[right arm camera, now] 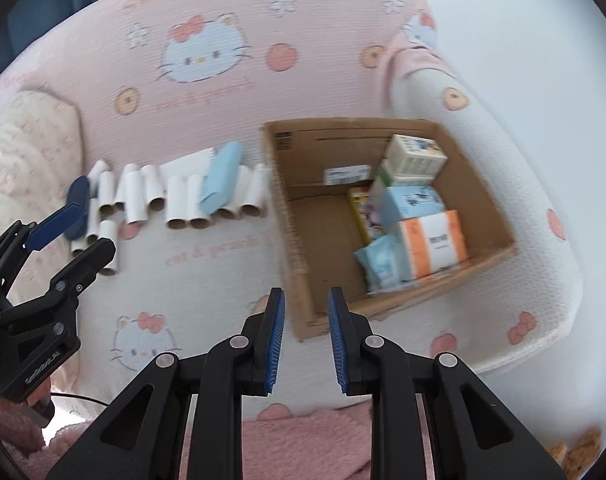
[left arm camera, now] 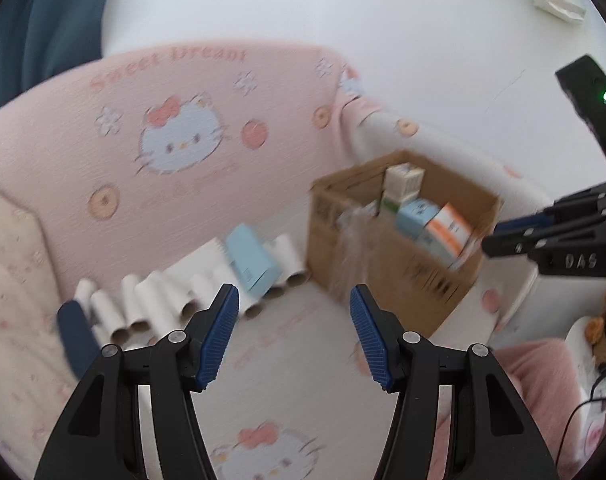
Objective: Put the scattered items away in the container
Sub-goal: 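Withdraw the right gripper from the box back toward the paper tubes, then close the left gripper on the dark-blue denim pouch while the right gripper approaches the light-blue case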
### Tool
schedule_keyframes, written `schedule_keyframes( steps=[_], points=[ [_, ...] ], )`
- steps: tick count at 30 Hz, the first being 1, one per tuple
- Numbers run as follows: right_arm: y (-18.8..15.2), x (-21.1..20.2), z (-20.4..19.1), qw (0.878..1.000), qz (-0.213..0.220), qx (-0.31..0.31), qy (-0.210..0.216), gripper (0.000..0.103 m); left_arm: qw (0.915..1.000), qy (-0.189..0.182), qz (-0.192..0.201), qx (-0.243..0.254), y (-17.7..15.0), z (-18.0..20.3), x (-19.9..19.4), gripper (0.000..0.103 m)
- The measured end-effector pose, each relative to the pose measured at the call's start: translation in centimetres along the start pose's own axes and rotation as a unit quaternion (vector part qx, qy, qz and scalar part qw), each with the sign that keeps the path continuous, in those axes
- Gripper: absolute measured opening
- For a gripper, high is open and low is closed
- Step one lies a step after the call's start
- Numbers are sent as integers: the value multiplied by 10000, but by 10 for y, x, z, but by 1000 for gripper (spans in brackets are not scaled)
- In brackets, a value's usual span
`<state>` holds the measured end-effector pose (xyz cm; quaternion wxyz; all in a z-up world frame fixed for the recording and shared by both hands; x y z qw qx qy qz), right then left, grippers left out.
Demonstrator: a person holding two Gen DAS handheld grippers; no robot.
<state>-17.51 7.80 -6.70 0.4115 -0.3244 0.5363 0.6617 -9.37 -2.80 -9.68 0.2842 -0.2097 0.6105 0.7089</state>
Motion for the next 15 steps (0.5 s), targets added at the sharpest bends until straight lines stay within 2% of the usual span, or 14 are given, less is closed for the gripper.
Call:
schedule_keyframes(
  steps=[3,6,12,13,15],
  points=[
    [6,2,-23,9997,110,-145,141,19,9994,261,-206,-85,-15,-28,2,62],
    [15,7,-48,9982,265,-266,472,19,9977,559,-348,-135,-29,-54,6,62],
    [32,29,-90,9932,423,-455,985,20,9924,849,-722,-523,-48,-99,20,62],
    [35,34,-96,9922,403,-464,1084,21,9917,901,-732,-554,-50,-105,22,62],
    [38,45,-106,9897,356,-432,1314,34,9900,1046,-731,-599,-51,-116,27,62]
  ],
)
Point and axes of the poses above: each gripper's, at about its wrist camera, not at the fingertips, and x roughly the way its jaws point, z to its right, y to its top, the point moved 8 cm from there along x, roughly the way its jaws point, and after that the axes turned 8 degrees about -x, right-handed, at the moved point
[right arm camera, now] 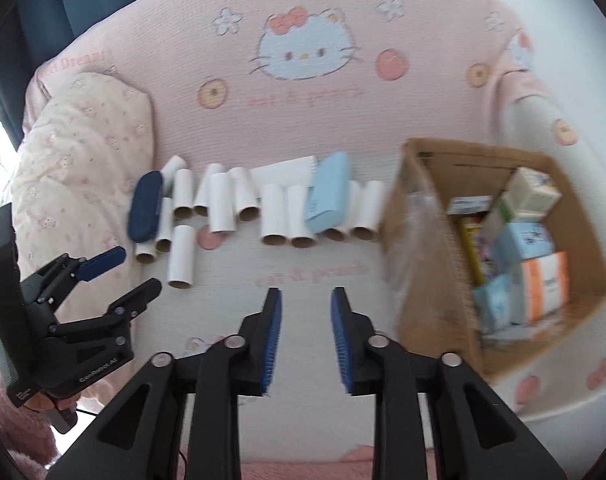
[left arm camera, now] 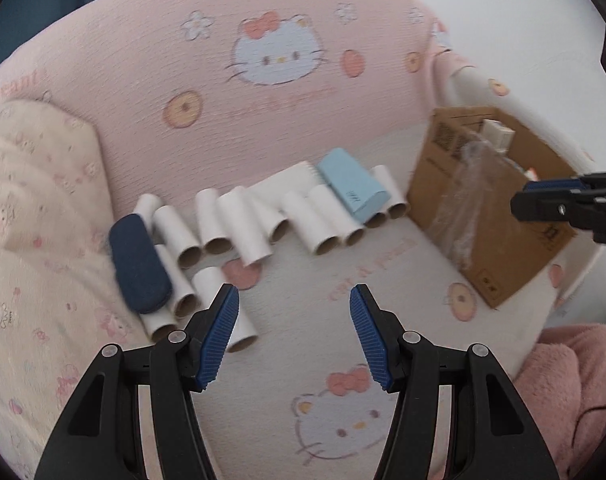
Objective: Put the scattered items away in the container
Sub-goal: 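Close the left gripper on the dark-blue denim pouch while the right gripper approaches the light-blue case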
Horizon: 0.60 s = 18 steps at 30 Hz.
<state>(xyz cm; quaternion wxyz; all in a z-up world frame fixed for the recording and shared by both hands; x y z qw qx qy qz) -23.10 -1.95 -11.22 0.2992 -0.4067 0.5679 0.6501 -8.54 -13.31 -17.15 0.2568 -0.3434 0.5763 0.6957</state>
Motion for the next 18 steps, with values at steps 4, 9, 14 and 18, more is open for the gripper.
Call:
schedule_keyframes(
  steps=[4,9,14,18],
  points=[
    [5,28,-5,9993,-111,202,309,60,9996,264,-108,-65,2,-21,18,62],
    [13,63,-6,9994,-292,80,158,61,9955,833,-422,-139,4,-55,47,62],
    [24,91,-6,9992,-251,137,293,63,9909,1037,-727,-465,7,-87,67,62],
    [33,115,-2,9995,-280,65,163,68,9803,1153,-1129,-1136,6,-118,84,62]
  ],
)
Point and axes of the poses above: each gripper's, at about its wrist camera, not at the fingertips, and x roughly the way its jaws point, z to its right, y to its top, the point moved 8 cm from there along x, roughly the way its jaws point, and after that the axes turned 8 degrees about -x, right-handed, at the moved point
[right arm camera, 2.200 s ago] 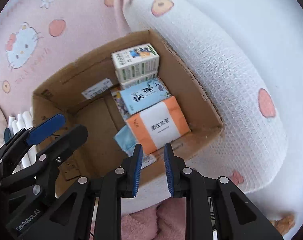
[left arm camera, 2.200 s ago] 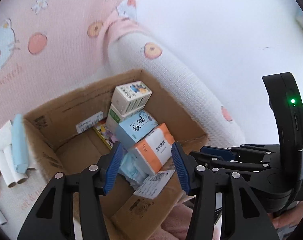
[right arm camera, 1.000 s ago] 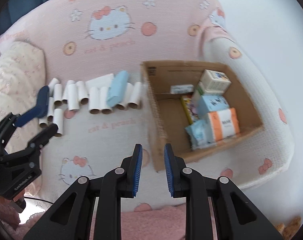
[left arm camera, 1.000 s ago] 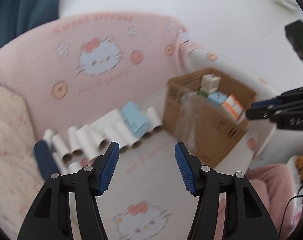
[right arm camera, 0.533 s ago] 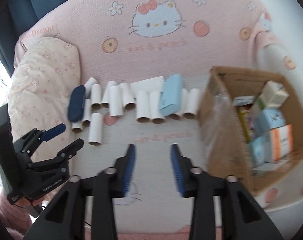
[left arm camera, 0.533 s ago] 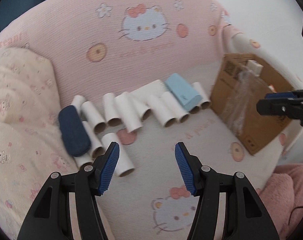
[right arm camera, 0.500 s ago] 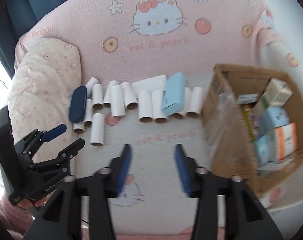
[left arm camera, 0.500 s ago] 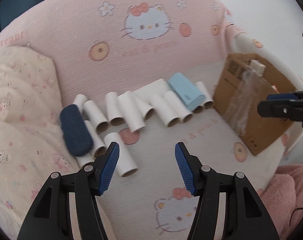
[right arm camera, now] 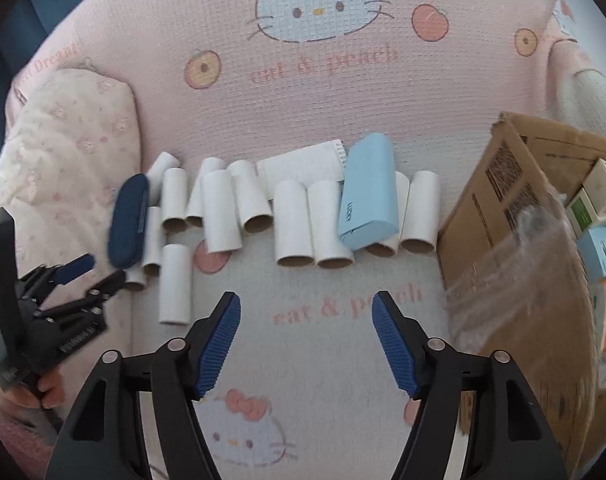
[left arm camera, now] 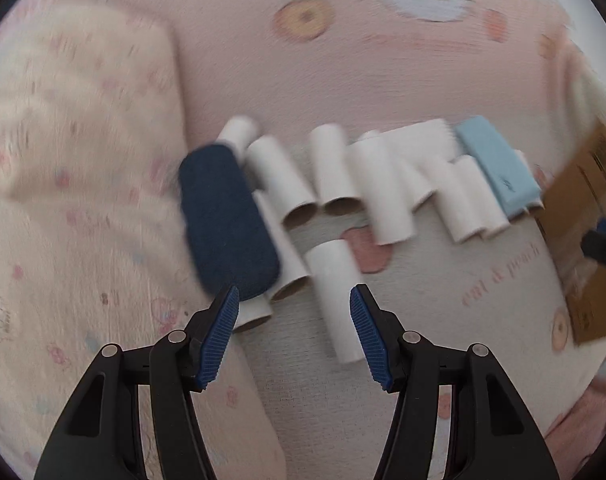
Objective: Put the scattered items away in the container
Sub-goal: 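Close the left gripper on the dark-blue denim pouch while the right gripper approaches the light-blue case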
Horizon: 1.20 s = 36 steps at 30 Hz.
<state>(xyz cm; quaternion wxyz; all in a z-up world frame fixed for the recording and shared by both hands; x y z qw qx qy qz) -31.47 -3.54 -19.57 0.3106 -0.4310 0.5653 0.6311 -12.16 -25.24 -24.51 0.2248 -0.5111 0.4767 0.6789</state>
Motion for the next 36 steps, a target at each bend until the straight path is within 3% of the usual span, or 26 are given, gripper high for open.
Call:
schedule_keyframes(
  steps=[4,12,17,22,30,36],
  points=[
    [8,23,10,9997,-64,-50,-246,68,9984,-26,-232,-513,9,-19,14,62],
    [18,50,23,9996,196,67,-165,69,9975,98,-287,-633,21,-30,29,62],
    [21,71,33,9991,175,145,-358,70,9962,154,-361,-779,23,-35,41,62],
    [16,91,47,9977,246,527,-337,70,9951,134,-362,-905,25,-38,50,65],
    [17,102,57,9860,708,1484,261,73,9889,194,-422,-1410,33,-41,62,66],
    [14,108,70,9720,839,2194,87,73,9884,396,-472,-1385,38,-40,75,67]
  ],
)
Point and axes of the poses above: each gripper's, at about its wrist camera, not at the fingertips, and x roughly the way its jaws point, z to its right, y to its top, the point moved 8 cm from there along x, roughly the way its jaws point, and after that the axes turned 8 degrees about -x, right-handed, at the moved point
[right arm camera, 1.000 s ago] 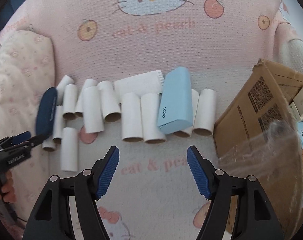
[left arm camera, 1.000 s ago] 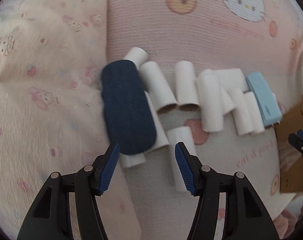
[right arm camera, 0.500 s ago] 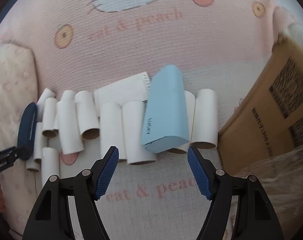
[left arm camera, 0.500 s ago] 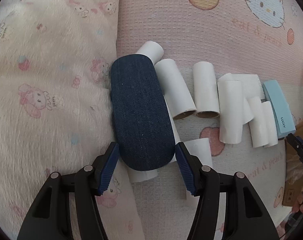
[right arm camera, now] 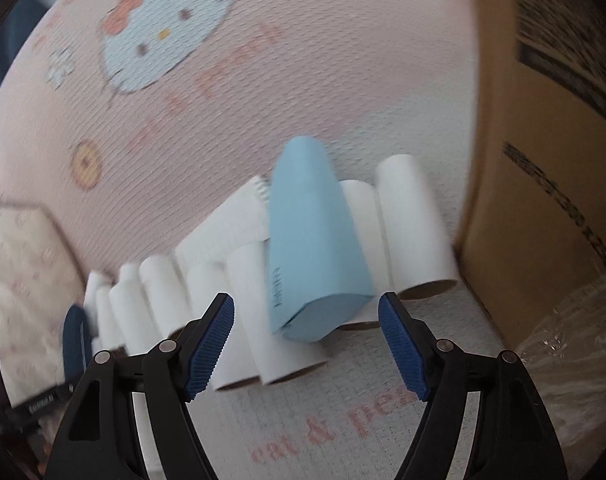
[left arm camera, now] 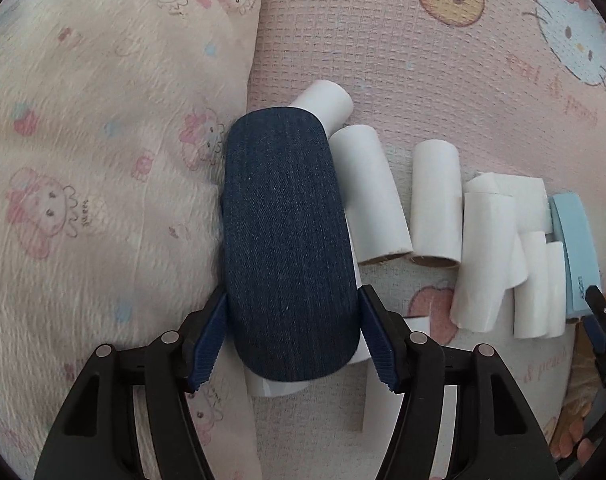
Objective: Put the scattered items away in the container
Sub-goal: 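Close the left gripper on the dark-blue denim pouch while the right gripper approaches the light-blue case, then lift the denim pouch with the left gripper while the right gripper grasps the light-blue case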
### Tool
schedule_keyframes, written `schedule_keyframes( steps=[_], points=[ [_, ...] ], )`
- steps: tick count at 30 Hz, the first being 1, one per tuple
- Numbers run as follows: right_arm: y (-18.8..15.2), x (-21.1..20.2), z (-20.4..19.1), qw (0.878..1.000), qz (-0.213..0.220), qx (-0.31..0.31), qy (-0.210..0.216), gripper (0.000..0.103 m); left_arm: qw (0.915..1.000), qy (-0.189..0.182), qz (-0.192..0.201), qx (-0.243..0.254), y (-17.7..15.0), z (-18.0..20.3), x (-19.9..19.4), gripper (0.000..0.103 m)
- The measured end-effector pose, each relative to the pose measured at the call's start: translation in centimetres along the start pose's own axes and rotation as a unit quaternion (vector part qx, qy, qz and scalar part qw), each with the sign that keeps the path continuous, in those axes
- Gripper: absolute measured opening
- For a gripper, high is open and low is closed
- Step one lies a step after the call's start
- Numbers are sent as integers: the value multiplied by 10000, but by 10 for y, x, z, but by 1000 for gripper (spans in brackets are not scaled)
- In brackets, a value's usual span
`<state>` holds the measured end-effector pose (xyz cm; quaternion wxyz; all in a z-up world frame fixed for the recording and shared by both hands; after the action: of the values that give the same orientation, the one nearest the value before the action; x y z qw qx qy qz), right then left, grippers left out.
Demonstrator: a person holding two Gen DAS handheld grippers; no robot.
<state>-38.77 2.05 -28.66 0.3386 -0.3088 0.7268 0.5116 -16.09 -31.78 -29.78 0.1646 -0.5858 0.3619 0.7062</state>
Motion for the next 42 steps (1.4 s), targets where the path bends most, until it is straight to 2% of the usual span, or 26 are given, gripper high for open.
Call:
schedule_keyframes(
  steps=[4,8,10,11,15,16,19,23,31,38,42],
  points=[
    [-5,-6,15,9966,250,783,4,73,9999,-22,40,-108,2,1,3,67],
    [-3,1,7,9943,285,990,283,74,9998,-96,97,-113,1,4,4,67],
    [1,3,3,9944,356,967,247,74,9998,-147,115,-117,2,6,5,67],
    [3,5,2,9948,391,908,225,72,9997,-180,126,-134,2,6,5,67],
    [5,4,4,9969,442,643,17,45,9992,-289,200,-207,2,6,6,67],
    [5,4,5,9974,414,588,16,41,9991,-285,226,-195,2,6,6,67],
    [4,0,6,9972,336,612,258,35,9992,-249,280,-118,0,8,6,66],
    [2,-9,1,9982,308,417,314,30,9989,-343,278,-179,-3,8,0,66],
    [-3,-27,-11,10000,35,46,25,28,9973,-483,547,-43,-5,11,-26,65],
    [-19,-59,-10,9997,-160,140,91,28,9955,-702,628,39,-10,17,-47,65],
    [-30,-76,-9,9994,-119,243,210,28,9947,-819,614,56,-19,17,-57,65]
  ],
)
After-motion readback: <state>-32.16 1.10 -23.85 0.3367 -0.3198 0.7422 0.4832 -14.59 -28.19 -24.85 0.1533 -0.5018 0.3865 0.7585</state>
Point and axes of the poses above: each gripper's, at about its wrist camera, not at the fingertips, and x roughly the way its jaws point, z to its right, y to its top, the point moved 8 cm from there along x, roughly the way its jaws point, and after that the axes turned 8 degrees about -x, right-handed, at the moved point
